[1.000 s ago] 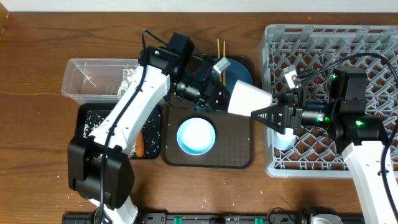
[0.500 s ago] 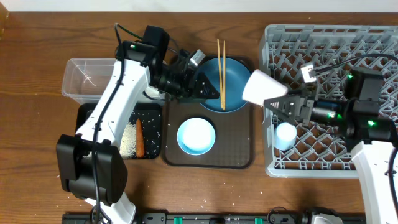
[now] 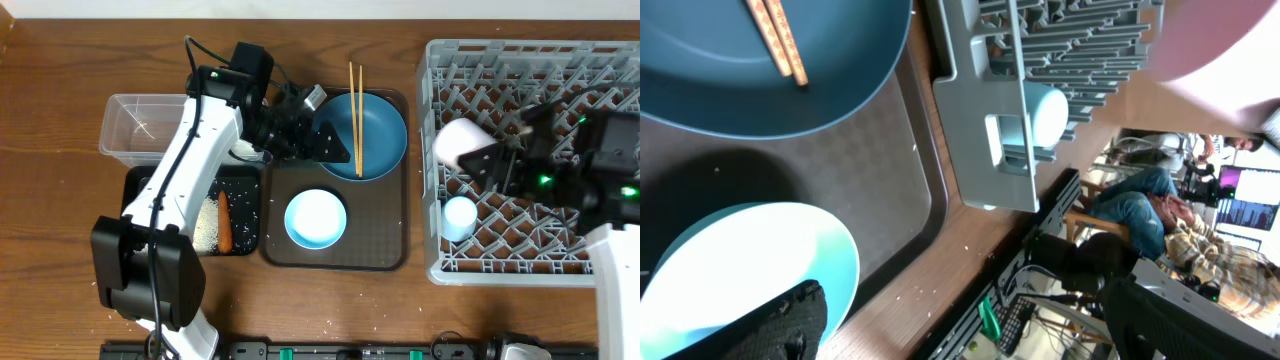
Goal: Sort waste into correct bins and load items into the dishwasher rack
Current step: 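Carry the pink cup right and lower it upside down into the rack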
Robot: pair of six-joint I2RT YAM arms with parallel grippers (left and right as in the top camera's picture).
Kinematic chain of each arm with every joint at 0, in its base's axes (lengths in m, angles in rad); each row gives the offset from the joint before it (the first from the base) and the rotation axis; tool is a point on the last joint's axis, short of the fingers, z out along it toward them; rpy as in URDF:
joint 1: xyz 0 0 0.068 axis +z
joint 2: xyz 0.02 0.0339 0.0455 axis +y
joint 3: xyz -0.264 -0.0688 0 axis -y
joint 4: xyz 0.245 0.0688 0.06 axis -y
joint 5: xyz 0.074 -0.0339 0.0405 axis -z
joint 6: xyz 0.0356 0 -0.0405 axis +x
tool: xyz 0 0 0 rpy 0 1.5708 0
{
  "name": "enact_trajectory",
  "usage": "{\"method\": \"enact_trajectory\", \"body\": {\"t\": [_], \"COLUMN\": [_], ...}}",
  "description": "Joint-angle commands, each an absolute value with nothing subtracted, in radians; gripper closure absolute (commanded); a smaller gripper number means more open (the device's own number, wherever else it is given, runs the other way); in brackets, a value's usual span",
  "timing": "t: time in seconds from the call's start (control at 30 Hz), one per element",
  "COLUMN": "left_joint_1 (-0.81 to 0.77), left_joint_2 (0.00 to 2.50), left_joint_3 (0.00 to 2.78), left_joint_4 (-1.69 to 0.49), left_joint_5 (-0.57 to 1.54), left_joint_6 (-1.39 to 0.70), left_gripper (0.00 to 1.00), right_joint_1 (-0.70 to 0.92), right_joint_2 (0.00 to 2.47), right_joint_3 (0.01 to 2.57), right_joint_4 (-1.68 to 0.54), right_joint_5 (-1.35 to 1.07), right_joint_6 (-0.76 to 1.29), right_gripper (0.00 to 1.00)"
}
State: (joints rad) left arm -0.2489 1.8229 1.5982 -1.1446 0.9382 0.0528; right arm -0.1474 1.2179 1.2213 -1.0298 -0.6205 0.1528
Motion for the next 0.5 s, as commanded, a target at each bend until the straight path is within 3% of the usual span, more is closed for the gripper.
{"method": "enact_trajectory", "body": {"t": [0.0,0.2,0.47], "left_joint_1": [-0.248,-0.248,-0.248], "left_joint_2": [1.806,1.806,1.806], "left_joint_3": [1.601,1.601,1.601], "left_joint_4": [-1.147,-1.147,-1.147], "left_joint_5": [0.929,0.929,0.929], "left_joint_6": [0.059,0.059,0.059], "left_gripper": [0.08,0.05,0.02], "right_joint_1": [-0.152,-0.152,-0.152], "right_joint_2": [1.209,1.211,1.293], "right_joint_3": [1.376,1.444,1.425], "right_joint_4": [-1.136,-1.279,-1.319], "right_joint_5": [-0.290,-0.053,0.019], "right_joint_6": [0.144,0.145,0.141], "right_gripper": [0.60,0.60,0.58]}}
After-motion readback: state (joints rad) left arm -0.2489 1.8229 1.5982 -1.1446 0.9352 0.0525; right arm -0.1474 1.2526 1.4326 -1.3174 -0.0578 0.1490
